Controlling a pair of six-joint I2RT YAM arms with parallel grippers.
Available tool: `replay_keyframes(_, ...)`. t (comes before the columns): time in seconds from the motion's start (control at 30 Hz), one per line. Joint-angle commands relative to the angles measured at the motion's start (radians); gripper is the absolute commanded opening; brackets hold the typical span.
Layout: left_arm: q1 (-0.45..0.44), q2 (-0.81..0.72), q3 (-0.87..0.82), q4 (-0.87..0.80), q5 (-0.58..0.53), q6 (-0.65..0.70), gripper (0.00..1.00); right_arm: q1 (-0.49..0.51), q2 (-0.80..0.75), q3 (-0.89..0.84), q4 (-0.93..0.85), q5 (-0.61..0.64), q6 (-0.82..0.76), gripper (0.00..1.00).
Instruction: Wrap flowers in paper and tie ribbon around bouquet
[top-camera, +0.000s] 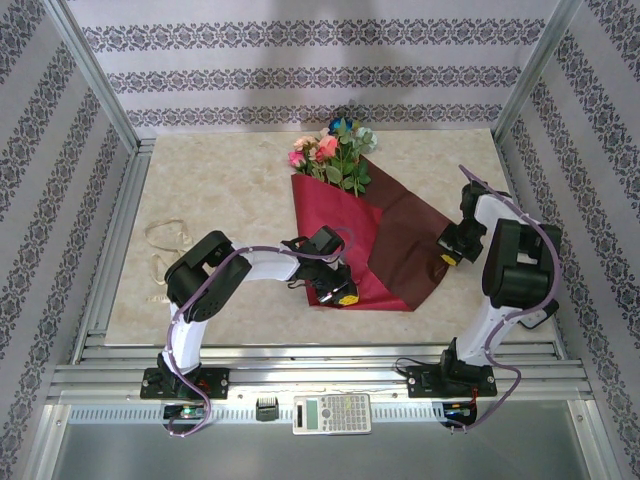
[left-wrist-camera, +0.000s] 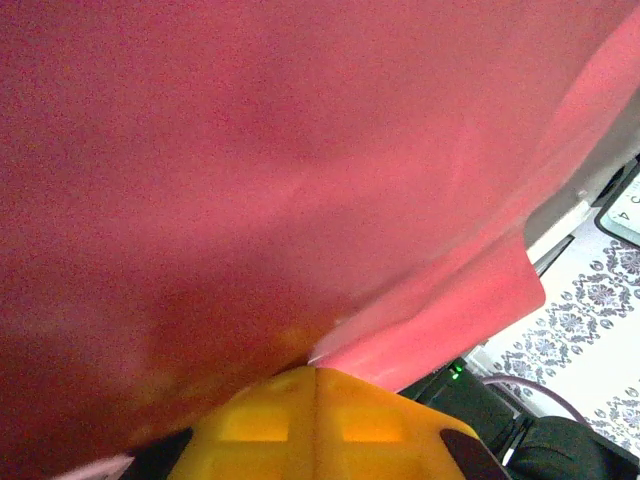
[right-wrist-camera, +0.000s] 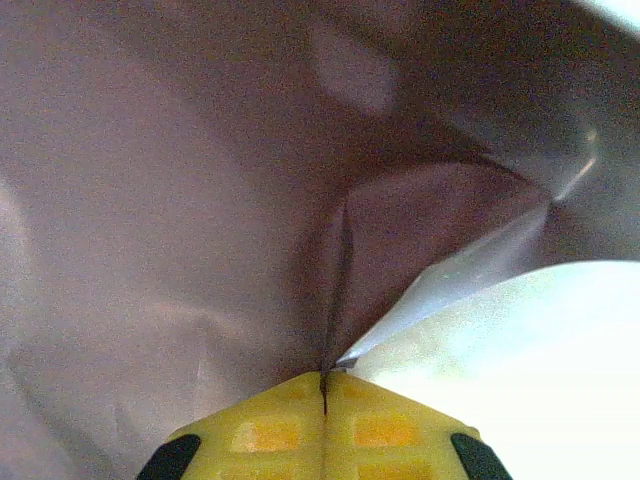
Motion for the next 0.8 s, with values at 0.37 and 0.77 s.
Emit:
replay_keyframes(0.37,-0.001,0.039,-0.020,0.019,-0.008,0.058,0.05,0.263,-0.322,0.168,-0.171,0.022,0.055,0.00)
replay_keyframes(0.77,0.078,-0.187,-0.114,0.078,-0.045,0.014,0.15,0.448,-0.300,0.380,-0.210,-0.082,0.110,0.00)
